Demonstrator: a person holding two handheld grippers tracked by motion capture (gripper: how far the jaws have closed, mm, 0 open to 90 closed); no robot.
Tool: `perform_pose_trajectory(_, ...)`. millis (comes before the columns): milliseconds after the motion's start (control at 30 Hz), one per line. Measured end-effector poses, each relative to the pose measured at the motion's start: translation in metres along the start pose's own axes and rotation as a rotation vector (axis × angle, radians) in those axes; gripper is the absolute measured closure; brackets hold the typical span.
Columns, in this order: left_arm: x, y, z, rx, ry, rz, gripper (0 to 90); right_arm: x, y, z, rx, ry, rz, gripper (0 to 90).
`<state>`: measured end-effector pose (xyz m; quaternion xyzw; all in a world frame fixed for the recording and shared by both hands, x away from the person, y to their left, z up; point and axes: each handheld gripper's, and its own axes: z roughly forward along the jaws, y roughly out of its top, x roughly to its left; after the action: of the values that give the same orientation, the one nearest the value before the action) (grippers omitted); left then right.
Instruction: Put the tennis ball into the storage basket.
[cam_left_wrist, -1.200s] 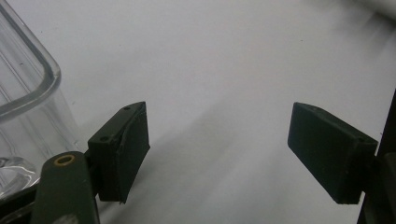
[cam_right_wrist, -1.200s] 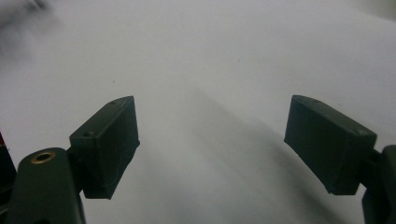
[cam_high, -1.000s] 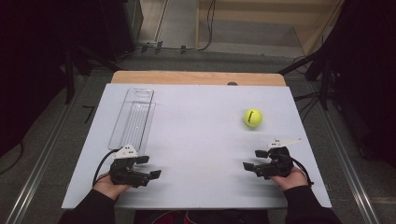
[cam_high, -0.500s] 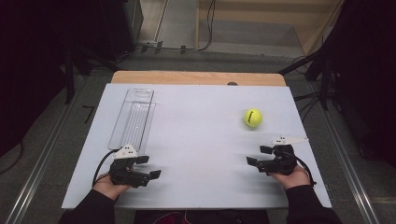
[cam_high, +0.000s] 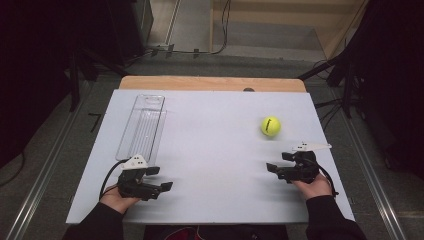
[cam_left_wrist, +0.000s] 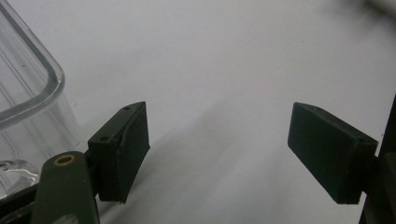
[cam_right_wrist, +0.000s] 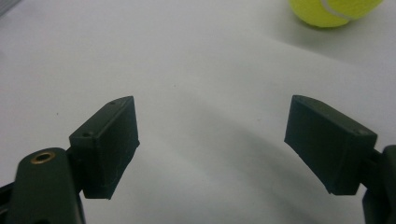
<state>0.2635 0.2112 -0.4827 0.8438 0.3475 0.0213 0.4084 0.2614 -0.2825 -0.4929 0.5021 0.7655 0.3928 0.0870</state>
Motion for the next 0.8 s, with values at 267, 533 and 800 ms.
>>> perform_pose_trajectory(267, 0.000, 0.001, 0.001, 0.003, -0.004, 0.004, 21.1, -0.006, 0.007, 0.002, -0.019, -0.017, 0.006, 14.5)
perform_pose_trajectory(533, 0.000, 0.001, 0.000, -0.001, -0.004, -0.002, 21.1, -0.004, 0.017, 0.005, -0.057, 0.008, -0.023, 0.0)
perform_pose_trajectory(800, 0.000, 0.001, 0.000, 0.002, -0.002, -0.001, 21.1, -0.009, 0.029, 0.004, -0.039, -0.048, 0.004, 0.0)
